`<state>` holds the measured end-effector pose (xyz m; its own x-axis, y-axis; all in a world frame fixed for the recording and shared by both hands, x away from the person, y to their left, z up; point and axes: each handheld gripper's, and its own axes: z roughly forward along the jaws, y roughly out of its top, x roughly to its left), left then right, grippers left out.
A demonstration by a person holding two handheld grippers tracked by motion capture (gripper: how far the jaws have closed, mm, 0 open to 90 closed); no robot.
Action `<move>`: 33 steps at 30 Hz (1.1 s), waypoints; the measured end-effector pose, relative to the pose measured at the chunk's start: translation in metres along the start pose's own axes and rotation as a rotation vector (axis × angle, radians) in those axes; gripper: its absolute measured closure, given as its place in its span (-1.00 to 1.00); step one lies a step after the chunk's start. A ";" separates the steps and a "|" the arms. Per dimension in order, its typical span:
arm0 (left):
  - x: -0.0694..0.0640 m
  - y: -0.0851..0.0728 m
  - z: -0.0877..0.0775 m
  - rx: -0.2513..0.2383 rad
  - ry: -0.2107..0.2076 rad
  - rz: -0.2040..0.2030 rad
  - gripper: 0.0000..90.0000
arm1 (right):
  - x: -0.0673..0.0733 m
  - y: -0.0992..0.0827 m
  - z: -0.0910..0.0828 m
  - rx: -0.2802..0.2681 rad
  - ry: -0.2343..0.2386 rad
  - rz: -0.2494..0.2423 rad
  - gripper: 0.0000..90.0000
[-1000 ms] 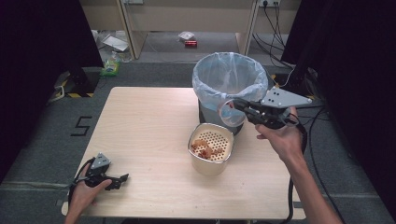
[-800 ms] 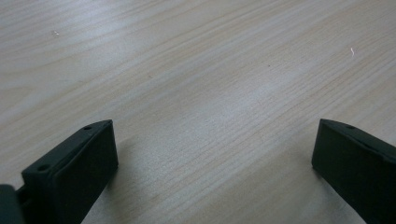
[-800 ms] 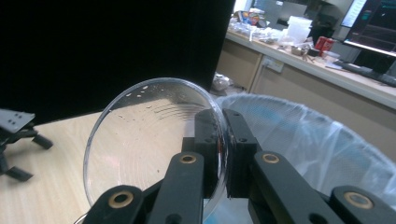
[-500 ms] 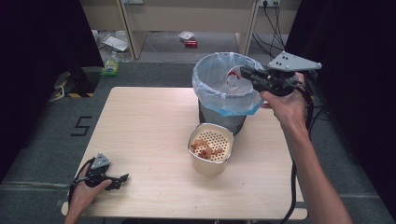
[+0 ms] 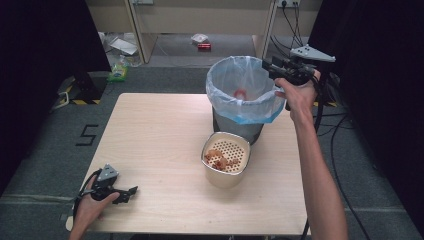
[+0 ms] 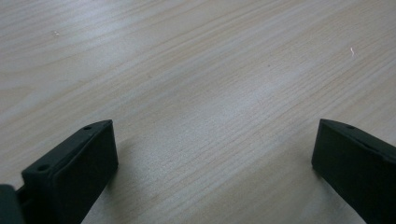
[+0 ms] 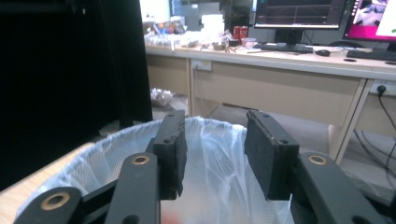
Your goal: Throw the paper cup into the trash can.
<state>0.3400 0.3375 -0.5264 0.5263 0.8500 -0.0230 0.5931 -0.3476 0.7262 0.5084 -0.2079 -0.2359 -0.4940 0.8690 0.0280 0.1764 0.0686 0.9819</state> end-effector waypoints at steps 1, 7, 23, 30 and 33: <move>0.000 0.000 0.000 0.000 0.000 0.000 -1.00 | -0.002 0.000 -0.001 -0.012 0.001 0.014 0.30; 0.000 0.000 0.000 0.001 0.000 0.001 -1.00 | -0.008 -0.001 -0.020 -0.007 -0.015 0.009 0.29; 0.000 0.000 0.000 0.001 0.000 0.001 -1.00 | -0.004 -0.023 -0.061 0.075 -0.014 -0.078 0.13; 0.000 0.000 0.000 0.002 0.000 0.001 -1.00 | 0.008 -0.050 -0.082 0.139 -0.042 -0.179 -0.04; 0.000 0.000 0.000 0.001 0.000 -0.001 -1.00 | 0.014 -0.065 -0.090 0.173 -0.057 -0.220 -0.08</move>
<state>0.3399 0.3375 -0.5263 0.5259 0.8502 -0.0233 0.5937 -0.3473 0.7258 0.4138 -0.2442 -0.2827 -0.4884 0.8498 -0.1981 0.2148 0.3372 0.9166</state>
